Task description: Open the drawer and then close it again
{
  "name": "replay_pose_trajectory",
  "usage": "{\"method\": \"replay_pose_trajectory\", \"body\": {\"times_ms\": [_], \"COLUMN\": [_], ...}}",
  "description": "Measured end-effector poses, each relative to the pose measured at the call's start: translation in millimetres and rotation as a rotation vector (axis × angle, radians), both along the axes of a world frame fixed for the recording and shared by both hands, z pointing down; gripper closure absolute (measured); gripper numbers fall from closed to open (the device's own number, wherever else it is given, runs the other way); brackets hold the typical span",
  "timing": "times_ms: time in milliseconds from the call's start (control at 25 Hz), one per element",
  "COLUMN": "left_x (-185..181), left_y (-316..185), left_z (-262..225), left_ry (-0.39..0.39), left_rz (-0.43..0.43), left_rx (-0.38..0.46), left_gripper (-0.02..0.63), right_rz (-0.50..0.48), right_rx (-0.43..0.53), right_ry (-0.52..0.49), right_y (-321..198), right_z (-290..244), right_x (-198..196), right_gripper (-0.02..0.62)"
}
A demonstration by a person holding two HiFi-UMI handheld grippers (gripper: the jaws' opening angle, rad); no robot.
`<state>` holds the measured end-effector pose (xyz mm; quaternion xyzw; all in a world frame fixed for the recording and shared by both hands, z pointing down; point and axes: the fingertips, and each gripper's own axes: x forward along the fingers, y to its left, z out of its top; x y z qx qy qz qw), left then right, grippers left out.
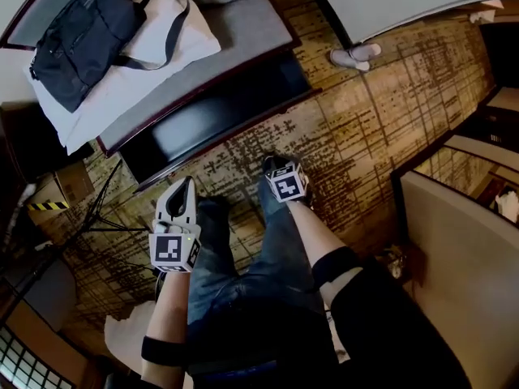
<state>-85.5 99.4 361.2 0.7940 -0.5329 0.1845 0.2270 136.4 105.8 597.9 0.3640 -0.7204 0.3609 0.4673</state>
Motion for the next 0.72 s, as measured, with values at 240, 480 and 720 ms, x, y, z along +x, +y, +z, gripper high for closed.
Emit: {"method": "replay_pose_trajectory", "body": {"times_ms": [240, 480, 720], "left_x": [34, 55, 40], "left_y": [-21, -38, -45], "left_z": [60, 109, 163], "left_ry": [-0.005, 0.082, 0.074], "left_rz": [0.013, -0.02, -0.058], "left_rx": [0.006, -0.006, -0.02], "left_gripper": [0.603, 0.603, 0.603], "right_rz": [0.012, 0.018, -0.03], "right_rx": [-0.084, -0.117, -0.086], "right_ry": [0.008, -0.003, 0.001], "right_y": [7, 3, -12], "right_z": [92, 170, 224], "right_x": [1, -10, -22], "right_gripper": [0.592, 0.592, 0.592]}}
